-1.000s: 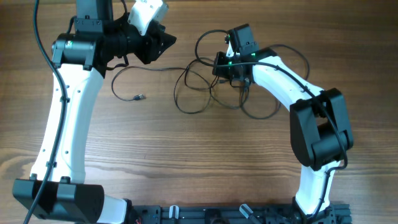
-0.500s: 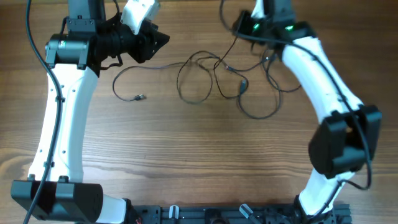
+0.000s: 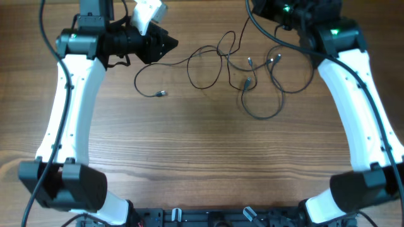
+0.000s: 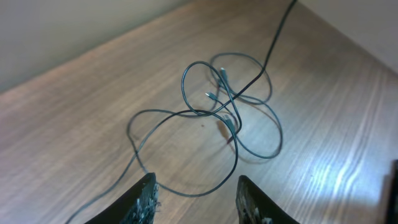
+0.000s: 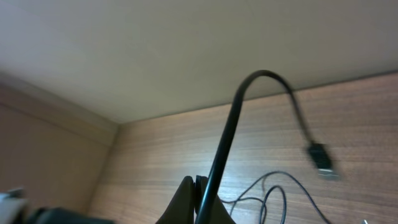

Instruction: Untangle cables

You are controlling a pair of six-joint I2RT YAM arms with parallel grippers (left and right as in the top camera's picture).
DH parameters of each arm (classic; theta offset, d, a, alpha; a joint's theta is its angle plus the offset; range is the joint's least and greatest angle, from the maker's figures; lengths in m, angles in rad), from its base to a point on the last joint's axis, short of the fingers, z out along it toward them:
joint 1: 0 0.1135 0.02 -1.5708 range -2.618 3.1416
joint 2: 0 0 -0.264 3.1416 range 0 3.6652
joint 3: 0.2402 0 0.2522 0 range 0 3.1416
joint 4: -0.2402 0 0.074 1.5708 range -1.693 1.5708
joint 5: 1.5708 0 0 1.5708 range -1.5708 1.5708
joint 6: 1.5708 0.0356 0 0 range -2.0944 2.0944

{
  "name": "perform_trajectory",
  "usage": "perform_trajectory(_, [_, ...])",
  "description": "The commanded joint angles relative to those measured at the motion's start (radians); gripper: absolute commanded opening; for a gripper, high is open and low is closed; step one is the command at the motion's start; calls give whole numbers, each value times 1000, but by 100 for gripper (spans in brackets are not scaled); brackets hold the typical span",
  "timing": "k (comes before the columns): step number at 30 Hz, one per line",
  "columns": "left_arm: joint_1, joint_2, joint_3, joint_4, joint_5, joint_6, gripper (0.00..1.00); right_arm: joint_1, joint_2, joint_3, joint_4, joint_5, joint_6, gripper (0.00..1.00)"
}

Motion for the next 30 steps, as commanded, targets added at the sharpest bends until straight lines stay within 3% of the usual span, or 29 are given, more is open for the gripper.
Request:
perform_trajectory(1, [-26, 39, 8, -7, 78, 25, 43, 3, -52, 27, 0, -18, -22, 5])
perform_trajectory(11, [-94, 122, 8, -79, 109, 132, 47, 3, -69, 28, -5, -33, -16, 5])
perform_trajectory(23, [-117, 245, 8, -173, 110, 244, 40, 2, -69, 28, -3, -39, 10, 5])
perform_trajectory(30, [-163, 267, 8, -188, 110, 286, 41, 3, -69, 28, 1, -40, 22, 4])
